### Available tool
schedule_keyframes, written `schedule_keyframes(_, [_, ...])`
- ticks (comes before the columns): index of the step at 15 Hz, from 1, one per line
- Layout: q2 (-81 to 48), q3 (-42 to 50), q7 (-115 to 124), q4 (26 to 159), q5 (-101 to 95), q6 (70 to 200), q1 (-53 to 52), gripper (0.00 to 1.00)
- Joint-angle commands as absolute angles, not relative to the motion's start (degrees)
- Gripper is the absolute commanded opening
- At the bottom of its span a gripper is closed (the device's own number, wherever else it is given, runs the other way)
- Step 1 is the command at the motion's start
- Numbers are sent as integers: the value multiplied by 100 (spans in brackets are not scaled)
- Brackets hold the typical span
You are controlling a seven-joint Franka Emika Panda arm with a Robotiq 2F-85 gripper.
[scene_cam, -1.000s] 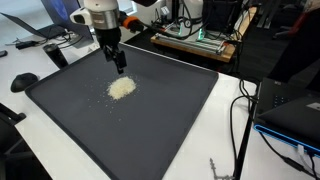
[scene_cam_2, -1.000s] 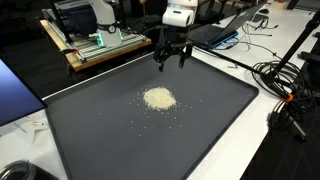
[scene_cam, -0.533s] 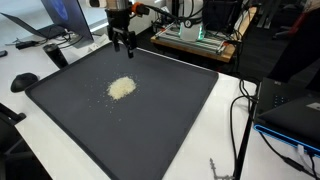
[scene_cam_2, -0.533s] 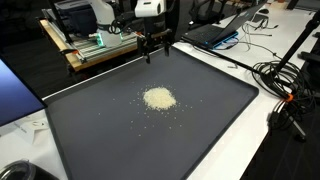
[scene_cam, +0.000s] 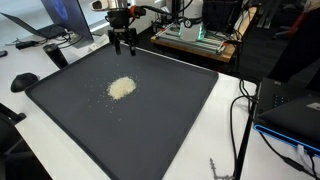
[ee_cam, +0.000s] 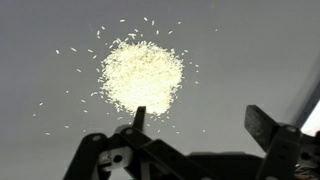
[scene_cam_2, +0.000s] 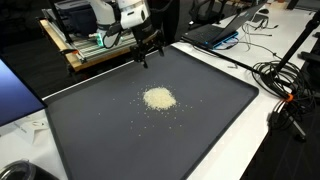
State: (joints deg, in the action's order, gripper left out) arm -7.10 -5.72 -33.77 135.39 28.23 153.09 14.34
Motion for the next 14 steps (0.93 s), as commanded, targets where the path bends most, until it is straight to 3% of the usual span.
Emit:
schedule_keyframes(1, [-1018,-368,-4548,13481,3742,15494,1522,100])
schedule_keyframes(14, [-1928,-428,-5274,13149,4237,15446,1769,100])
